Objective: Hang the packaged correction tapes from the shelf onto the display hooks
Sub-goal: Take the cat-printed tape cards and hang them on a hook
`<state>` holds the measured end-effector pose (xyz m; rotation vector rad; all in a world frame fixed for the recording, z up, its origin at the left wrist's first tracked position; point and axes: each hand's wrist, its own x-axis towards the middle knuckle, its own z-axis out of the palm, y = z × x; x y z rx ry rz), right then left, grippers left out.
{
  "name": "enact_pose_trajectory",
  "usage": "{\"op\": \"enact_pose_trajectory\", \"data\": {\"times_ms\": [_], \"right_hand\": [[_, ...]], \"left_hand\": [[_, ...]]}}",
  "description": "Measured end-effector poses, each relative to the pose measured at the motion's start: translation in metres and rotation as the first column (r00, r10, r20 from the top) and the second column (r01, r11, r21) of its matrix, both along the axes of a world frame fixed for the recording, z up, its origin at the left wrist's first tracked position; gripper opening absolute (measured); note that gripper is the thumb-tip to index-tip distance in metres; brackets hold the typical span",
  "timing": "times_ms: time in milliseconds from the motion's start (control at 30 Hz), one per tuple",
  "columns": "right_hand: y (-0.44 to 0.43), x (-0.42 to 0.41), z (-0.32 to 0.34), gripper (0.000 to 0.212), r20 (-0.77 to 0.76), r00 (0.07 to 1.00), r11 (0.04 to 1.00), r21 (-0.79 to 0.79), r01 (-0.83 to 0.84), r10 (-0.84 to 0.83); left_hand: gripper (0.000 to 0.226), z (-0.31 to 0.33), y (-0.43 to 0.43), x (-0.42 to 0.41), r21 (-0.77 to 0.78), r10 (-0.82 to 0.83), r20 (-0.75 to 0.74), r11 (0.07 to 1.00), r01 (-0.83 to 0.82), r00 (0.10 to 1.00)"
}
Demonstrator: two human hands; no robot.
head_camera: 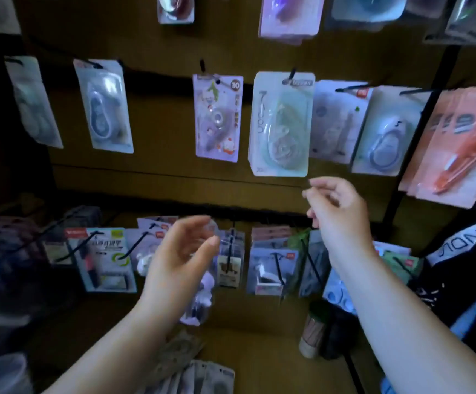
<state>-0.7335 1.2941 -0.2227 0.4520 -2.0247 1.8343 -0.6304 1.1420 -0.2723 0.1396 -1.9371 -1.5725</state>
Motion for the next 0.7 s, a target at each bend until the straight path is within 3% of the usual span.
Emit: {"op": "enact_pose_trajectory", "data": {"times_ms": [133,267,433,567,633,700], "right_hand": [[0.009,0.035,-0.057,0.030,0.140,0.966,0.972,0.057,-0.229,0.219],[0.002,0.041,-0.129,0.027,0.401,0.863,0.893,0.191,-0.407,0.307],[-0.028,0.014,-0.227,0.015,0.687,0.710,0.885,0.221,-0.410,0.158],[-0.061,-0.005,-0.309,0.018,0.858,0.510,0.869,0.205,-0.451,0.063],[-0.069,-0.011,-0.350,0.010,0.901,0.433,0.876,0.219,-0.430,-0.012],[-0.071,-0.016,-0.381,0.023,0.908,0.408,0.845,0.289,-0.450,-0.093]], "left_hand": [[0.027,-0.079,-0.018,0.051,0.042,0.025,0.180,0.999,-0.033,0.983],[0.026,-0.158,-0.036,0.058,0.127,0.048,0.502,0.984,-0.128,0.863],[0.020,-0.240,-0.047,0.018,0.044,0.001,0.771,0.998,-0.053,0.637],[0.024,-0.295,-0.050,-0.020,-0.114,0.050,0.882,0.987,0.111,0.469],[0.031,-0.321,-0.053,-0.032,-0.115,0.060,0.898,0.988,0.100,0.436],[0.036,-0.345,-0.056,-0.039,-0.095,0.071,0.901,0.995,0.035,0.427]]}}
